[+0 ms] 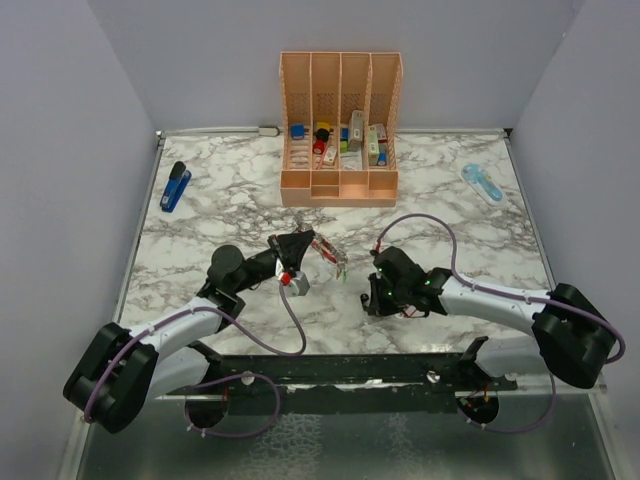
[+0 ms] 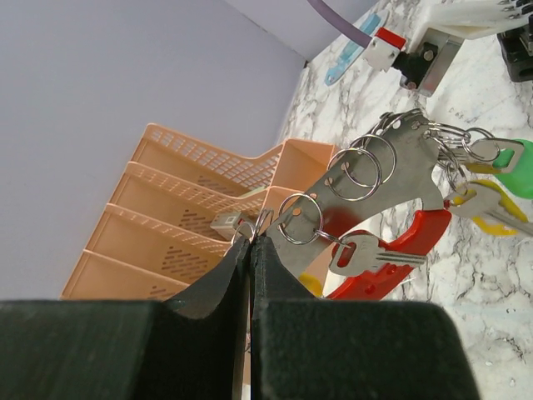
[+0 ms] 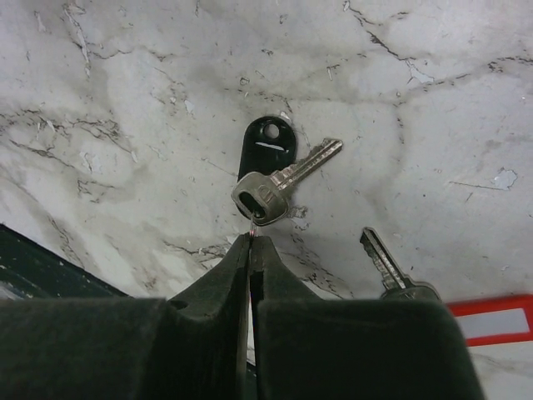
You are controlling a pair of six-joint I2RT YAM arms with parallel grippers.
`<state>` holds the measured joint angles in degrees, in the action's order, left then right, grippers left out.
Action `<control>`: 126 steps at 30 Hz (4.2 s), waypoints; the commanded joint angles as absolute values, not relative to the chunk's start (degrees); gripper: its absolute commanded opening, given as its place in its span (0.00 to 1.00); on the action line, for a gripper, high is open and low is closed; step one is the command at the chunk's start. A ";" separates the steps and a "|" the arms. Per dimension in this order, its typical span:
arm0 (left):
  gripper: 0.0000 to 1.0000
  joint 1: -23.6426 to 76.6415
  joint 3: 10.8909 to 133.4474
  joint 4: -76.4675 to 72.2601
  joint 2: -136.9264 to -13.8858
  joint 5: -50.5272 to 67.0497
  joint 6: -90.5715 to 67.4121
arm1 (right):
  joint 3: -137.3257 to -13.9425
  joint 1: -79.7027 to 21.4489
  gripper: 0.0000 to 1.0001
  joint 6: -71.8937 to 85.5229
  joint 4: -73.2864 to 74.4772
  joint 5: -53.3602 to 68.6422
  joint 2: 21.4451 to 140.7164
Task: Put the keys on the keyring
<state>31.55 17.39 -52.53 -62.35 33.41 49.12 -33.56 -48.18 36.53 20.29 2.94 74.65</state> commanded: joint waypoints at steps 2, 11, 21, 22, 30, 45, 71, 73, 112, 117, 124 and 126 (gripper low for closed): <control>0.00 31.38 16.91 -56.63 -61.12 32.81 47.78 | -33.69 -48.04 0.01 35.23 21.29 1.81 69.27; 0.00 31.38 15.25 -56.83 -60.30 35.80 48.72 | -34.77 -47.99 0.01 34.97 24.41 0.02 61.73; 0.00 31.42 13.88 -60.45 -62.18 40.87 54.24 | -41.74 -47.99 0.01 24.51 26.15 6.10 53.34; 0.00 31.38 13.89 -60.88 -62.51 41.48 54.76 | -42.81 -47.99 0.01 23.51 25.91 7.16 52.95; 0.00 31.40 13.96 -64.77 -64.72 45.58 55.84 | -49.12 -47.99 0.01 18.38 23.04 15.31 55.47; 0.00 31.47 11.86 -64.23 -62.26 52.46 60.20 | -53.01 -48.01 0.01 17.71 16.46 16.75 61.36; 0.00 31.64 12.33 -61.44 -61.91 55.61 62.08 | -55.92 -48.04 0.01 17.12 13.31 18.80 68.07; 0.00 31.68 12.54 -61.15 -62.05 55.46 62.02 | -55.83 -47.99 0.01 17.07 13.36 18.74 68.03; 0.00 31.64 14.55 -59.94 -62.84 54.18 59.50 | -51.10 -48.03 0.01 22.46 10.89 22.36 67.06; 0.00 31.72 14.62 -59.69 -62.84 54.41 59.51 | -50.67 -48.07 0.01 23.27 10.07 22.66 67.38; 0.00 31.82 14.63 -58.57 -62.59 54.71 59.55 | -52.22 -48.07 0.01 24.29 10.12 22.33 68.48; 0.00 31.88 14.67 -58.05 -62.43 54.55 59.25 | -52.52 -48.01 0.01 24.70 10.18 22.37 68.64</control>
